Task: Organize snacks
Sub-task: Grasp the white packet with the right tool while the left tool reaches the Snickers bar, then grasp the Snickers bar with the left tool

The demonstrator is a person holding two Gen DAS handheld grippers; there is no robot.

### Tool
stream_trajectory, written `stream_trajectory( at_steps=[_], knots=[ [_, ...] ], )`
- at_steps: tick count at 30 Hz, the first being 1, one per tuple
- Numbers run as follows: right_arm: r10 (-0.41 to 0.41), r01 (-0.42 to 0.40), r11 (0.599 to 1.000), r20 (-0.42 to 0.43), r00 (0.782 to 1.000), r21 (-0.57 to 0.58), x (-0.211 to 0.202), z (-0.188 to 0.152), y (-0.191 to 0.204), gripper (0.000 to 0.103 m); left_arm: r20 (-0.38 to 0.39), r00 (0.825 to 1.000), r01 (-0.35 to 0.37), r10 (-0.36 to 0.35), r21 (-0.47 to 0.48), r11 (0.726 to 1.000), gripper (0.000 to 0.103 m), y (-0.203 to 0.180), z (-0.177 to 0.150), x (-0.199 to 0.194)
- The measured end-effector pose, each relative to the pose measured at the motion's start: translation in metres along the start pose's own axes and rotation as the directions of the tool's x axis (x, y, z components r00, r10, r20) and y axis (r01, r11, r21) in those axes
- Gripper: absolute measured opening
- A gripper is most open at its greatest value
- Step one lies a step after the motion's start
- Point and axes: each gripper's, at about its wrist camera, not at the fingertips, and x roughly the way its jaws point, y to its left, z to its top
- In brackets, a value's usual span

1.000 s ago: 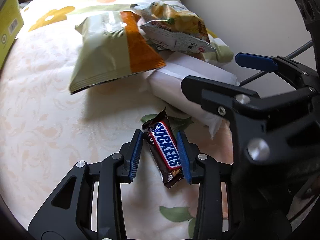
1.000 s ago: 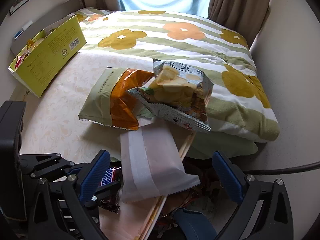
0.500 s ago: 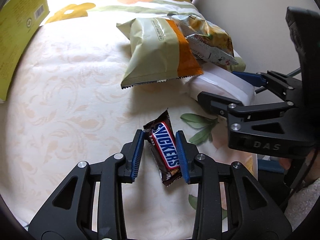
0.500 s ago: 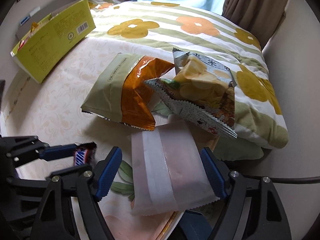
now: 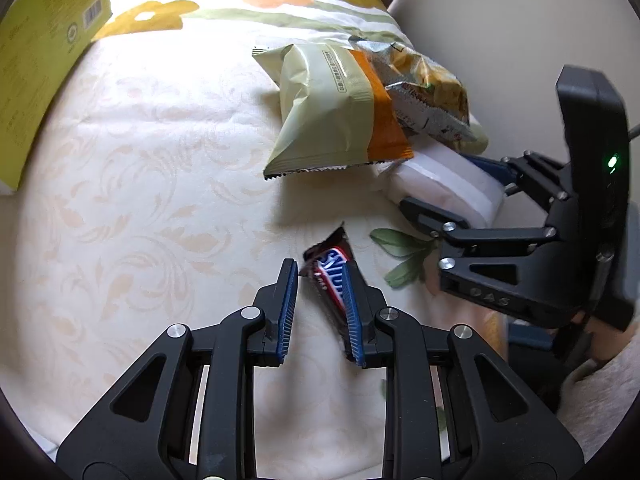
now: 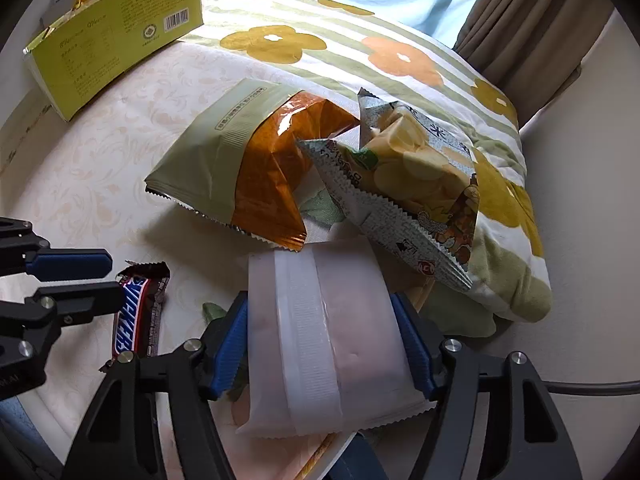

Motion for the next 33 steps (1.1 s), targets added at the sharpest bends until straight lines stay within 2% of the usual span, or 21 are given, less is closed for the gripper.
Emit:
stream_trajectory(
  at_steps=[3,5,6,7,8,9,13,21,25,33],
  knots=[
    [-0.007,0.007,1.000,0.004,1.000,0.002,0.000,0.000,0.001,0.064,-0.022,0.999,0.026,-0.027,-0.025,0.999,0.022,-0.002,0.000,0.002],
    [-0.007,0.007,1.000,0.005,1.000,0.011,-0.001,0.000,0.000,0.063,-0.050,0.999,-0.011,0.011,-0.013,1.000,0.031,-0.008,0.000,0.010],
    [-0.007,0.007,1.000,0.003,1.000,0.014,-0.001,0.000,-0.001,0.062,-0.061,0.998,-0.022,0.021,-0.009,1.000,0.047,-0.010,0.000,0.014],
    [-0.004,0.004,1.000,0.005,1.000,0.018,-0.002,0.000,0.000,0.062,-0.064,0.998,-0.026,0.025,-0.010,1.000,0.069,-0.010,-0.001,0.016],
    [-0.004,0.004,1.000,0.005,1.000,0.018,-0.002,0.000,0.000,0.061,-0.056,0.998,-0.029,0.028,-0.017,0.999,0.076,-0.011,-0.001,0.016],
    [0.002,-0.002,1.000,0.006,1.000,0.020,-0.004,0.001,0.001,0.061,-0.041,0.999,-0.034,0.033,-0.019,0.999,0.078,-0.012,-0.001,0.014],
    [0.030,-0.031,0.998,0.022,0.999,0.051,-0.009,0.000,-0.003,0.060,-0.051,0.997,-0.055,0.055,0.000,0.998,0.078,-0.015,-0.002,0.020],
    [0.068,-0.079,0.983,0.073,0.995,0.166,-0.031,-0.005,-0.021,0.060,-0.077,0.986,-0.144,0.151,0.091,0.985,0.078,-0.033,-0.006,0.038],
    [0.076,-0.092,0.978,0.087,0.993,0.187,-0.038,-0.009,-0.022,0.060,-0.085,0.978,-0.176,0.190,0.148,0.973,0.070,-0.036,-0.010,0.039],
    [0.106,-0.130,0.970,0.122,0.987,0.205,-0.046,-0.013,-0.019,0.060,-0.101,0.967,-0.220,0.235,0.143,0.965,0.066,-0.024,-0.006,0.037]
  ],
)
